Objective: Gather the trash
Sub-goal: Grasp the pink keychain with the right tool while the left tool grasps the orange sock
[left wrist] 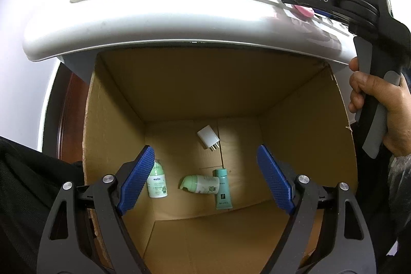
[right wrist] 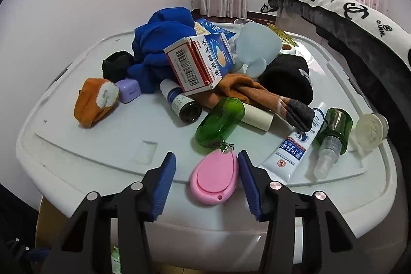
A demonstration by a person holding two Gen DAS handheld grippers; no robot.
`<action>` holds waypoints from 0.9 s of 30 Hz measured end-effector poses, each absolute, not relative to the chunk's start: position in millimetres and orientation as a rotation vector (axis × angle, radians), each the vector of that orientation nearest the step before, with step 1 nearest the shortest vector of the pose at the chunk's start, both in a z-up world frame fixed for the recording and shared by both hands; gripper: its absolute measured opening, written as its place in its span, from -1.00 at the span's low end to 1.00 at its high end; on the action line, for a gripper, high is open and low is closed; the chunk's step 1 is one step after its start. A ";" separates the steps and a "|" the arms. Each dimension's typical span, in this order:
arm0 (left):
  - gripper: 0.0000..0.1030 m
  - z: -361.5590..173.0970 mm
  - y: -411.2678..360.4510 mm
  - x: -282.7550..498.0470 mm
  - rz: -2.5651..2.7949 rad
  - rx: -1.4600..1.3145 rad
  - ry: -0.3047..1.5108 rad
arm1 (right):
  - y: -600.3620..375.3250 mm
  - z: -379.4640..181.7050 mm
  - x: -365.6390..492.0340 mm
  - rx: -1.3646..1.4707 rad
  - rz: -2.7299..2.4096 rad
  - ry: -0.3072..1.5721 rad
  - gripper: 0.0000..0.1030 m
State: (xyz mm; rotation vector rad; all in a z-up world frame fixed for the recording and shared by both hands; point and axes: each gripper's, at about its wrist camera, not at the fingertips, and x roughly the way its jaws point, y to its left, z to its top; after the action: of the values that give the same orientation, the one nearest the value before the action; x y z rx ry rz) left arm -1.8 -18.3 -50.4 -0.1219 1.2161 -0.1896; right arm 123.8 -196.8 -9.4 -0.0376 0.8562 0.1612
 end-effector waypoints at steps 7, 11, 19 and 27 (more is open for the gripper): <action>0.56 -48.6 -15.7 -2.3 -0.183 -0.135 1.208 | -205.3 -9.4 119.0 -0.006 0.142 0.857 -0.15; 0.56 -48.7 -16.7 -2.2 -0.188 -0.126 1.211 | -201.6 -9.1 117.8 -0.020 0.142 0.853 -0.28; 0.56 -6.3 -13.1 25.9 -0.161 -0.096 1.078 | -210.3 -6.5 118.8 0.068 0.179 0.873 -0.30; 0.60 18.9 -13.6 149.9 -0.104 -0.091 0.935 | -209.5 -6.7 119.9 0.052 0.183 0.882 -0.29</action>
State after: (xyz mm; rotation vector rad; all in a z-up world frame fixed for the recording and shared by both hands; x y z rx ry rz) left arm 149.9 -13.6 18.9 -0.0910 0.9352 -0.1037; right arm 119.9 -209.5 -6.7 0.0522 0.8822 0.1829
